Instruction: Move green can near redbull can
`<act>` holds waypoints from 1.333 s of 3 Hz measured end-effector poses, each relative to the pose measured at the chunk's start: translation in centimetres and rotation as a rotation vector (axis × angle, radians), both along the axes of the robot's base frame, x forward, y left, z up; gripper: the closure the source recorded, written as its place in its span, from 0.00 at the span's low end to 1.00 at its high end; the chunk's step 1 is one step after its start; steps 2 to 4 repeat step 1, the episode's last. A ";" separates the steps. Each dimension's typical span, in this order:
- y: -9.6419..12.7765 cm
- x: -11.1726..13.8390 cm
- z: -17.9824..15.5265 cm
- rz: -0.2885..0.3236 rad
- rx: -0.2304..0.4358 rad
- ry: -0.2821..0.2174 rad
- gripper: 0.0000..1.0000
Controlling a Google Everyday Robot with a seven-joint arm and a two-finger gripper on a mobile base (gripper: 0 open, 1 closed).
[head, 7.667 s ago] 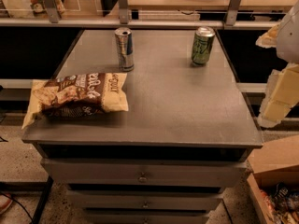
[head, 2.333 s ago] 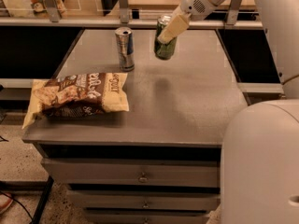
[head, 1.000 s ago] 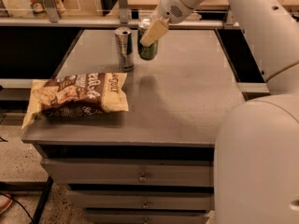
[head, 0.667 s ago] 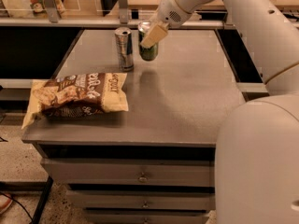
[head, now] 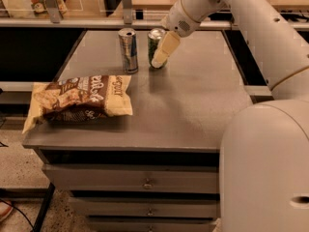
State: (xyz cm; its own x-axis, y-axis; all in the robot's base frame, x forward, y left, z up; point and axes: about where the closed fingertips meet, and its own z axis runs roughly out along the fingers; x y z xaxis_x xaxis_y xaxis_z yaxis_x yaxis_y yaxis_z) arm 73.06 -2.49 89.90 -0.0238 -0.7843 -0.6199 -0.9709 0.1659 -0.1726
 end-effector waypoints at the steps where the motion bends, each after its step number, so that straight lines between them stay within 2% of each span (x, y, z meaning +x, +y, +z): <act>1: 0.0 0.0 0.0 0.001 0.000 0.001 0.00; 4: 0.0 0.0 0.0 0.001 0.000 0.001 0.00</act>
Offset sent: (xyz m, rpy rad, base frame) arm 0.0000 0.0000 0.0000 0.0000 0.0000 0.0000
